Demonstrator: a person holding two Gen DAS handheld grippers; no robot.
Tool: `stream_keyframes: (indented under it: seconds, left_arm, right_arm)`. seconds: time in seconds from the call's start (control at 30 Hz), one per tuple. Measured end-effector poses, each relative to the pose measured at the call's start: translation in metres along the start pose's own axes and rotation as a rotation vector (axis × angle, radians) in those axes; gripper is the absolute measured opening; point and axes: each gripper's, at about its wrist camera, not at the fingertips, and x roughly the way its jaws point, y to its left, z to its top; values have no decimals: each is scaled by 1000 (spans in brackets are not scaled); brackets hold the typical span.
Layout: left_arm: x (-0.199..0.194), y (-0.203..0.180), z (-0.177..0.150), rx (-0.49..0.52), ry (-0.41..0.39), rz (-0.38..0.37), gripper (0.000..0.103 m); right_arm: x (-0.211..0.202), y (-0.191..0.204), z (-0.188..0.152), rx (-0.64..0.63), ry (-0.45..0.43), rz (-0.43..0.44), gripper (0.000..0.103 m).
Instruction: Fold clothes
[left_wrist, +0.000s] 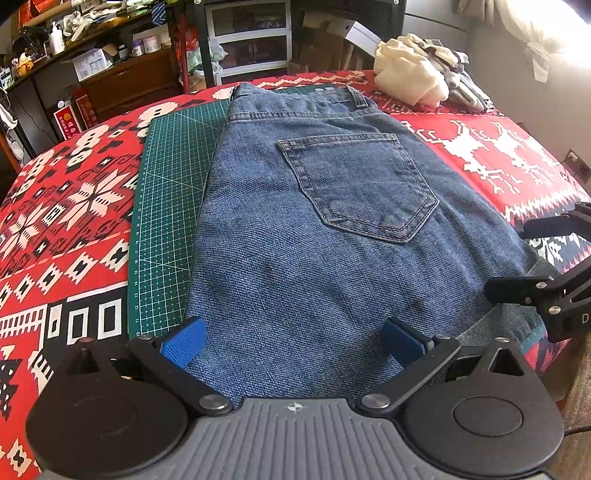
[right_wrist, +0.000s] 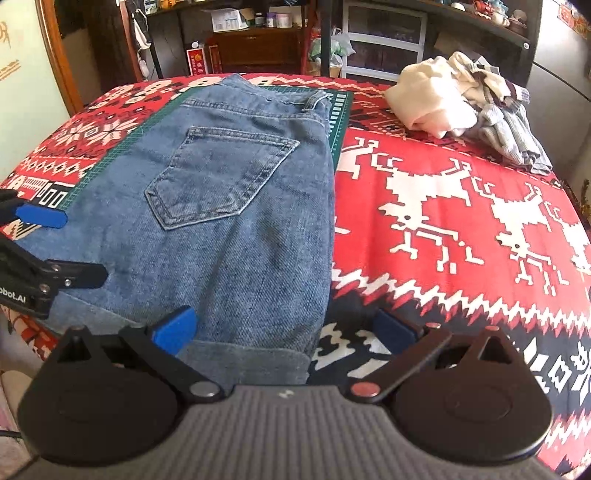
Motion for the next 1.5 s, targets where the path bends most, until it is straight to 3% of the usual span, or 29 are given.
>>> stream_keyframes:
  seconds: [0.13, 0.3, 0.43, 0.63, 0.77, 0.93, 1.07, 1.13, 1.17, 1.4, 1.5]
  left_arm:
    - [0, 0, 0, 0, 4, 0, 103]
    - [-1, 0, 1, -1, 5, 0, 103]
    - [-1, 0, 1, -1, 9, 0, 103]
    - [0, 0, 2, -1, 12, 1, 103]
    - [0, 0, 5, 2, 30, -3, 102]
    - [-19, 7, 16, -28, -12, -50, 100]
    - [-19, 7, 35, 0, -39, -23, 100]
    - [-12, 5, 46, 14, -42, 4, 99]
    - [-8, 5, 51, 14, -42, 15, 97]
    - [25, 4, 74, -34, 14, -14, 42]
    - [31, 0, 79, -28, 3, -32, 33]
  right_arm:
    - [2, 0, 1, -3, -4, 0, 103]
    - [3, -9, 16, -34, 105, 55, 102]
    - [1, -15, 11, -26, 69, 79, 103]
    - [10, -3, 26, -18, 161, 2, 103]
    - [13, -3, 32, -9, 184, 14, 103]
    - [-4, -13, 46, -70, 66, 95, 103]
    - [13, -12, 75, -239, 22, 83, 103]
    - [23, -9, 88, -325, -15, 133, 103]
    - [29, -6, 92, -362, -24, 155, 102]
    - [73, 3, 108, -488, -15, 273, 102]
    - [79, -12, 104, -443, -64, 326, 103]
